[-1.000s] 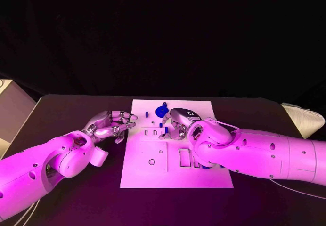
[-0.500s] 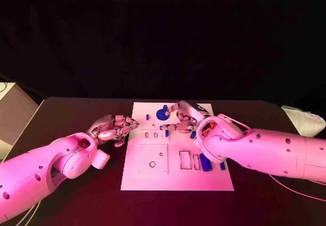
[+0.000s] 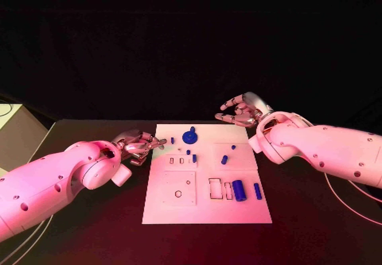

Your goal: Assemble the parts on the task board

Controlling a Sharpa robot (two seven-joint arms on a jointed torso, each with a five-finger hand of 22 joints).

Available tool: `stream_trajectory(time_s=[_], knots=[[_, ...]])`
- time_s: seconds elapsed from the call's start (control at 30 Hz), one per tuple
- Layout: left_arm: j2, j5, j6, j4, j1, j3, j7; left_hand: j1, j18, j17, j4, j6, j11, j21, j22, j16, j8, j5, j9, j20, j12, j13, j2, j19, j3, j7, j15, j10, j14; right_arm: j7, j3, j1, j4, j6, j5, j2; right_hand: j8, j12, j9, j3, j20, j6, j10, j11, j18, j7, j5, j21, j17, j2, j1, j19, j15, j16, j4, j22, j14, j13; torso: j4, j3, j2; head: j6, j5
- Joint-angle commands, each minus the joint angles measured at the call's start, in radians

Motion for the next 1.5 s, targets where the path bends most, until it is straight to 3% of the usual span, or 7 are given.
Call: stream_trajectory(time_s=[0.03,0.23,0.43,0.67,0.8,0.97,1.5], knots=[[0.04,-0.053,0.136,-0.03,0.057,-0.034,-0.198,-0.011,-0.009,0.263,0.002,-0.005,0.002,0.005,0.004,0.003,-0.004,0.0,0.002,0.0,0.001,0.017,-0.002,0.009,-0.007,0.005,-0.005,0.005,0.104,0.047,0.001,0.005,-0.03,0.075,0.2,-0.004,0.005,0.0,0.001,0.005,0.002,-0.005,0.057,-0.004,-0.007,0.002,0.008,-0.005,0.163,0.003,0.005,0.096,-0.002,-0.002,0.0,0.237,0.081,0.222,-0.002,0.01,-0.018,-0.009,0.002],[0.12,-0.097,0.255,-0.097,0.15,-0.113,-0.281,-0.037,-0.011,0.263,0.0,-0.025,0.007,0.01,0.016,0.003,-0.022,0.001,0.003,0.003,-0.007,0.002,0.004,0.014,-0.008,0.011,-0.001,-0.007,0.104,0.045,0.001,0.008,-0.061,0.104,0.216,-0.001,0.004,-0.001,0.001,0.009,0.002,-0.009,0.056,-0.003,-0.007,0.002,0.019,-0.005,0.163,0.004,0.006,0.095,-0.001,-0.002,0.0,0.236,0.081,0.221,-0.0068,0.0204,-0.028,-0.017,0.006],[0.192,-0.168,0.29,-0.151,0.185,-0.153,-0.312,-0.033,-0.011,0.263,-0.002,-0.033,0.01,0.01,0.017,0.003,-0.03,0.001,0.004,0.005,-0.015,-0.013,0.01,0.014,0.001,0.014,0.002,-0.019,0.104,0.036,0.0,0.008,-0.076,0.121,0.208,0.005,0.004,-0.002,0.001,0.012,0.003,-0.012,0.054,-0.002,-0.006,0.003,0.032,-0.008,0.161,0.003,0.007,0.095,0.0,-0.003,-0.001,0.234,0.081,0.22,-0.0086,0.0262,-0.034,-0.025,0.006],[0.277,-0.237,0.287,-0.212,0.201,-0.168,-0.328,-0.055,-0.011,0.263,0.0,-0.016,0.007,0.009,0.016,0.003,-0.017,0.001,0.024,0.006,-0.017,-0.013,-0.001,0.013,0.007,0.009,0.001,-0.02,0.104,0.025,-0.001,0.007,-0.084,0.132,0.192,0.014,0.004,-0.002,0.0,0.013,0.003,-0.015,0.054,-0.002,-0.006,0.004,0.041,-0.009,0.161,0.002,0.006,0.094,0.0,-0.003,0.0,0.233,0.081,0.22,-0.0095,0.0292,-0.036,-0.026,0.003],[0.311,-0.259,0.293,-0.241,0.204,-0.171,-0.331,-0.074,-0.011,0.263,0.001,-0.011,0.003,0.009,0.017,0.003,-0.006,0.001,0.043,0.004,-0.019,-0.013,-0.008,0.013,0.011,0.005,-0.002,-0.02,0.104,0.021,-0.002,0.006,-0.086,0.137,0.188,0.019,0.004,-0.002,0.0,0.013,0.003,-0.015,0.054,-0.002,-0.006,0.004,0.041,-0.009,0.161,0.002,0.006,0.094,0.0,-0.003,0.0,0.233,0.081,0.22,-0.0108,0.028,-0.033,-0.019,-0.024],[0.345,-0.273,0.302,-0.277,0.206,-0.175,-0.332,-0.108,-0.011,0.263,0.003,-0.014,-0.001,0.009,0.017,0.003,0.005,0.0,0.069,0.0,-0.022,-0.014,-0.014,0.013,0.013,0.0,-0.006,-0.021,0.104,0.016,-0.002,0.004,-0.089,0.145,0.184,0.026,0.004,-0.003,0.0,0.013,0.003,-0.015,0.053,-0.001,-0.006,0.004,0.044,-0.009,0.16,0.001,0.005,0.094,0.0,-0.004,0.0,0.232,0.081,0.219,-0.0146,0.032,-0.033,0.007,-0.002],[0.416,-0.27,0.292,-0.351,0.204,-0.197,-0.327,-0.107,-0.011,0.263,-0.001,-0.006,-0.011,0.009,0.018,0.003,0.034,0.002,0.12,-0.007,-0.021,-0.007,-0.019,0.013,0.035,-0.011,-0.015,-0.017,0.104,0.006,-0.003,0.002,-0.103,0.162,0.174,0.051,0.004,-0.003,0.0,0.013,0.004,-0.017,0.054,-0.001,-0.005,0.005,0.048,-0.01,0.16,0.001,0.003,0.094,0.0,-0.004,0.001,0.231,0.081,0.22,-0.0235,0.0305,-0.021,-0.004,-0.002]])
